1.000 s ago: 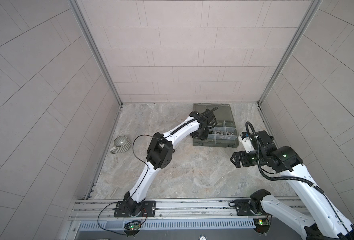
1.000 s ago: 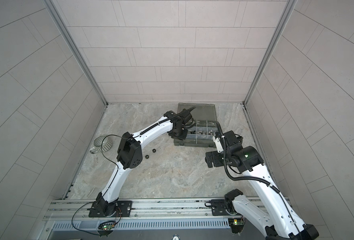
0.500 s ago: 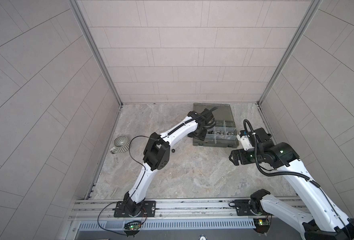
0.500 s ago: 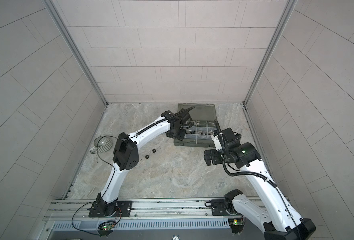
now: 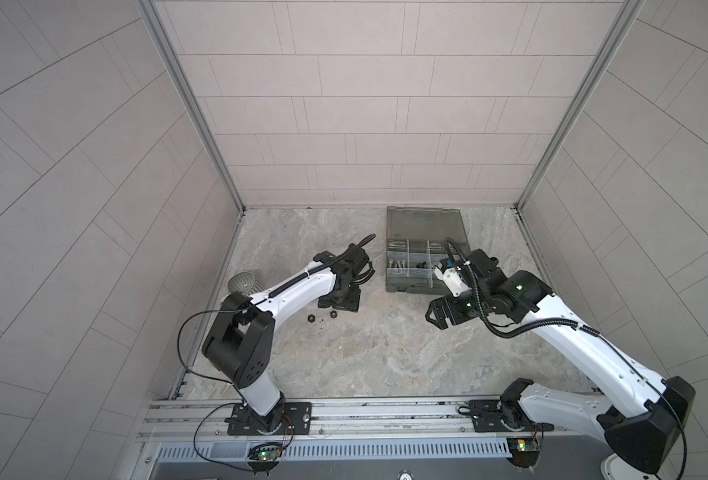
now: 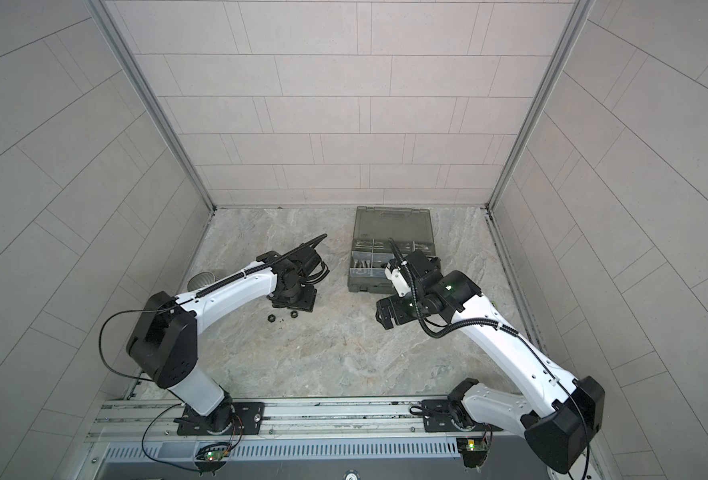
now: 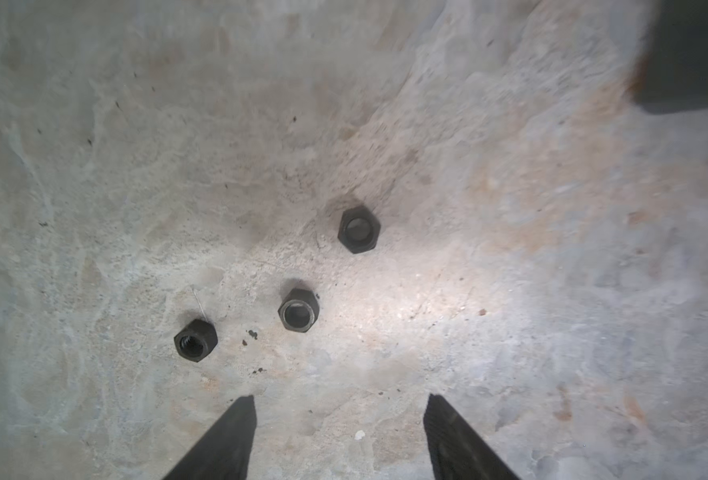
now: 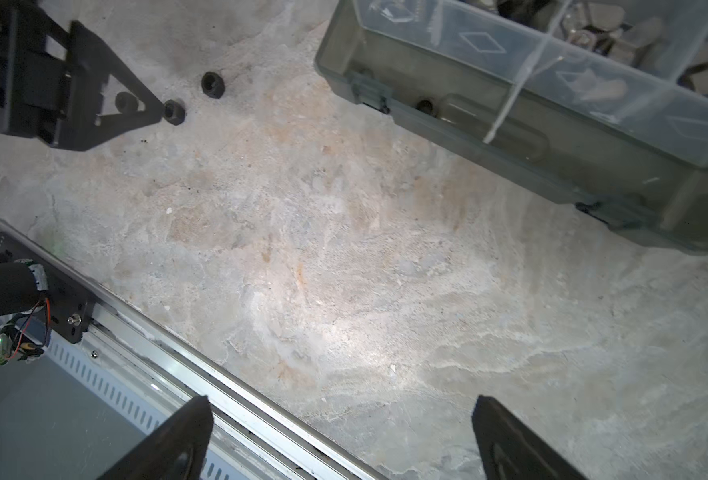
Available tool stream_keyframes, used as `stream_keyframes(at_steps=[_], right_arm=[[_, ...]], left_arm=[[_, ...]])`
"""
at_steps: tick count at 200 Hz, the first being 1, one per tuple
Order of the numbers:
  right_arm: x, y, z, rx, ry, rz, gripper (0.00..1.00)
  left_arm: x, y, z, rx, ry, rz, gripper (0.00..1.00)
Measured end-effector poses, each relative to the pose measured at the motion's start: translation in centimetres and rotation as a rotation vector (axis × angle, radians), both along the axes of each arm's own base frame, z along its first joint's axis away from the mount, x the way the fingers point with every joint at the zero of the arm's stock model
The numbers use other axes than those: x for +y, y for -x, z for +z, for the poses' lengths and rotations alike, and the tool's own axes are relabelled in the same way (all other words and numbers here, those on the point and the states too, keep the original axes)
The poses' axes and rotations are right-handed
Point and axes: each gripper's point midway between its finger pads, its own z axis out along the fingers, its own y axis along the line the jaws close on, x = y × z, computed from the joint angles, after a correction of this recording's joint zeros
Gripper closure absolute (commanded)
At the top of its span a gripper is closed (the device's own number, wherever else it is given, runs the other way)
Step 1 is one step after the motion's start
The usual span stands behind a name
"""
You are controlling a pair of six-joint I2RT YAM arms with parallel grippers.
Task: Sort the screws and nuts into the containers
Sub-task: 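Move the left gripper to the next black hex nut and close on it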
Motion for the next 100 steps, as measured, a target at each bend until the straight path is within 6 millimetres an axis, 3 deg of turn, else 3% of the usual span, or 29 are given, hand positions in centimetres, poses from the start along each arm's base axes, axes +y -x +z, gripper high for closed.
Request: stream_keyframes(at_steps=[37, 100], right_arm=[[2.2, -0.9, 0.5, -0.013, -0.011, 0.042, 0.01], [2.1, -1.9, 1.1, -0.052, 0.006, 0.016, 0.01]], left_arm=[[-0.2, -1.1, -0.9, -0.018, 0.059, 0.04, 0.28], [-1.7, -4.3, -2.9, 0.011, 0.093, 0.03, 0.36]])
